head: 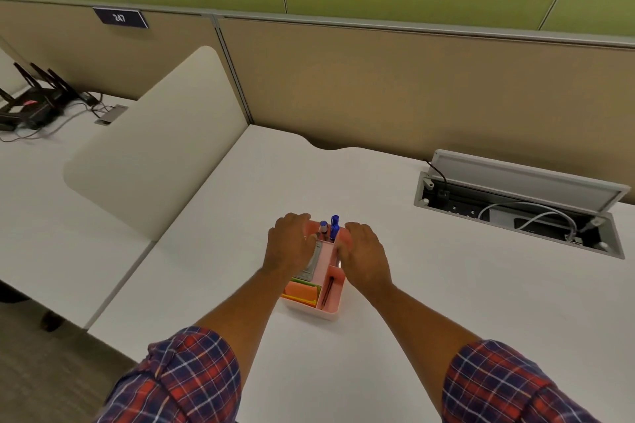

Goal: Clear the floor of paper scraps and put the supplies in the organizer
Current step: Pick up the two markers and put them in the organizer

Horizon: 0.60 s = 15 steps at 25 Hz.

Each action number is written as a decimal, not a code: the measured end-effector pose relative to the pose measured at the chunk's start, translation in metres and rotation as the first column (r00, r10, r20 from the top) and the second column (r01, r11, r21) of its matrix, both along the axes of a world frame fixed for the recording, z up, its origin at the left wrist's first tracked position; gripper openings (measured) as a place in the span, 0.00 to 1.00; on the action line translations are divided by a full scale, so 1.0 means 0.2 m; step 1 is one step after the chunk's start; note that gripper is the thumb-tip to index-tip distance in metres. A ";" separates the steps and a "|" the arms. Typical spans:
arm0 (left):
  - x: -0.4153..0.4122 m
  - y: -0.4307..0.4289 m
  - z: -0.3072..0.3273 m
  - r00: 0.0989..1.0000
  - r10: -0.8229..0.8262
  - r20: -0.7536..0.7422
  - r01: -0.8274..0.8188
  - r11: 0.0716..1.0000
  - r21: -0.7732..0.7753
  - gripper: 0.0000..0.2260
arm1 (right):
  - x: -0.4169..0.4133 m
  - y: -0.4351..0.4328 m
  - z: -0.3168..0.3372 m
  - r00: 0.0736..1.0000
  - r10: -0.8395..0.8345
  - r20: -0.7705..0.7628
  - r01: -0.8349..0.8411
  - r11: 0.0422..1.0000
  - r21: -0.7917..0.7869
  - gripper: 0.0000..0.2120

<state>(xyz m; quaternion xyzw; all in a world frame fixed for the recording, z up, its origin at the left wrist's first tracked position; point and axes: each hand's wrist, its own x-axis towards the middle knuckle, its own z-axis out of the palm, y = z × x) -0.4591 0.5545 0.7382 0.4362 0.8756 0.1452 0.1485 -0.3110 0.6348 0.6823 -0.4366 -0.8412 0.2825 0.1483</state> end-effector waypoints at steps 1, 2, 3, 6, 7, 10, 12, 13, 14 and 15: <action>0.02 -0.05 0.02 1.000 -0.015 -0.024 0.015 1.000 0.017 0.22 | 0.04 -0.04 0.01 1.000 -0.003 0.024 0.002 0.999 0.044 0.17; 0.05 -0.11 0.03 0.999 -0.024 -0.042 0.025 0.999 0.037 0.22 | 0.08 -0.08 0.03 0.999 -0.010 0.041 0.007 0.998 0.070 0.18; 0.07 -0.18 0.05 0.998 -0.029 -0.058 0.032 0.998 0.049 0.24 | 0.11 -0.13 0.04 0.998 -0.015 0.059 0.009 0.996 0.088 0.20; 0.15 -0.41 0.06 0.993 -0.054 -0.107 0.056 0.998 0.024 0.28 | 0.24 -0.33 0.08 0.985 -0.027 0.172 0.009 0.994 0.106 0.29; 0.17 -0.48 0.06 0.991 -0.065 -0.116 0.066 0.998 0.010 0.30 | 0.28 -0.40 0.09 0.973 -0.030 0.231 0.007 0.995 0.101 0.33; 0.26 -0.73 0.04 0.984 -0.117 -0.133 0.118 0.993 0.006 0.32 | 0.43 -0.64 0.12 0.951 -0.061 0.302 0.029 0.994 0.109 0.38; 0.32 -0.89 0.01 0.977 -0.152 -0.150 0.156 0.988 0.015 0.33 | 0.53 -0.82 0.14 0.945 -0.077 0.317 0.038 0.991 0.127 0.38; 0.35 -0.97 -0.01 0.973 -0.165 -0.164 0.170 0.985 0.016 0.34 | 0.58 -0.90 0.15 0.942 -0.082 0.326 0.037 0.989 0.143 0.38; 0.38 -1.03 -0.03 0.970 -0.171 -0.173 0.177 0.984 0.017 0.35 | 0.62 -0.98 0.15 0.937 -0.086 0.337 0.035 0.987 0.156 0.38; 0.41 -1.10 -0.05 0.969 -0.177 -0.172 0.182 0.983 0.016 0.36 | 0.66 -1.06 0.15 0.931 -0.088 0.353 0.031 0.986 0.163 0.38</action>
